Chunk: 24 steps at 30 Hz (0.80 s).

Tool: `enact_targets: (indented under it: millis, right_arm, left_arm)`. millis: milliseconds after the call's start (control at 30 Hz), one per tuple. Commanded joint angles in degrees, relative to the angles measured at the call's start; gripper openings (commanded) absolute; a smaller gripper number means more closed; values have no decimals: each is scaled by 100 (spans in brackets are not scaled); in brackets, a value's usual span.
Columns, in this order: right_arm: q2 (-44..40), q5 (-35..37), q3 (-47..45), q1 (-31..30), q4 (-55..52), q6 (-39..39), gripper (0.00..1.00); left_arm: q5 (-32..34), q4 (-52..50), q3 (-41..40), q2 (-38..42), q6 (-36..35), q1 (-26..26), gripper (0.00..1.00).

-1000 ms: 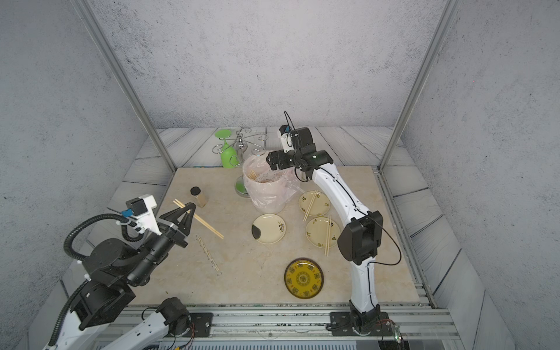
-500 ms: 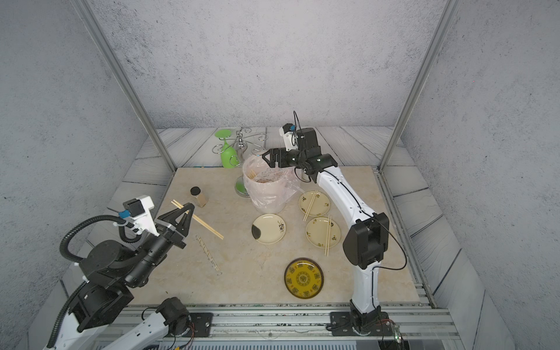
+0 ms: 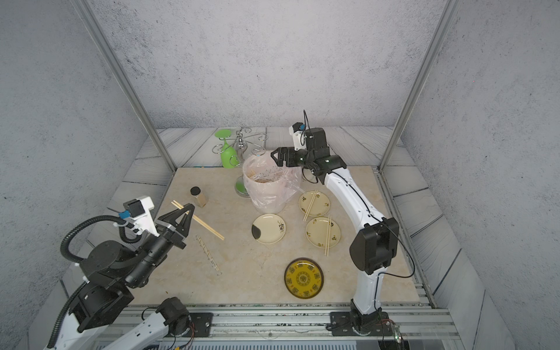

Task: Remove the packaging of disposable chopsticks
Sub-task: Place the packet bag in the trash bin.

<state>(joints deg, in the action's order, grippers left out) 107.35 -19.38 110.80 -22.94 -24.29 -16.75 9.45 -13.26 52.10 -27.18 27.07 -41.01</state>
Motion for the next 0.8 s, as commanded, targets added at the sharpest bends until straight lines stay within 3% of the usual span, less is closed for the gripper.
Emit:
enact_targets:
  millis: [0, 167, 400, 767]
  right_arm:
    - [-143, 990, -21, 70, -452, 619, 99]
    - [197, 2018, 143, 76, -654, 901, 99]
    - [434, 2778, 104, 97, -287, 877, 99]
    - [1067, 2748, 521, 294, -103, 535, 99]
  left_arm:
    - [-14, 86, -10, -40, 34, -2, 0]
    - [-49, 148, -22, -98, 53, 2, 0]
    - [-51, 156, -21, -168, 51, -3, 0]
    - [-37, 198, -24, -255, 44, -3, 0]
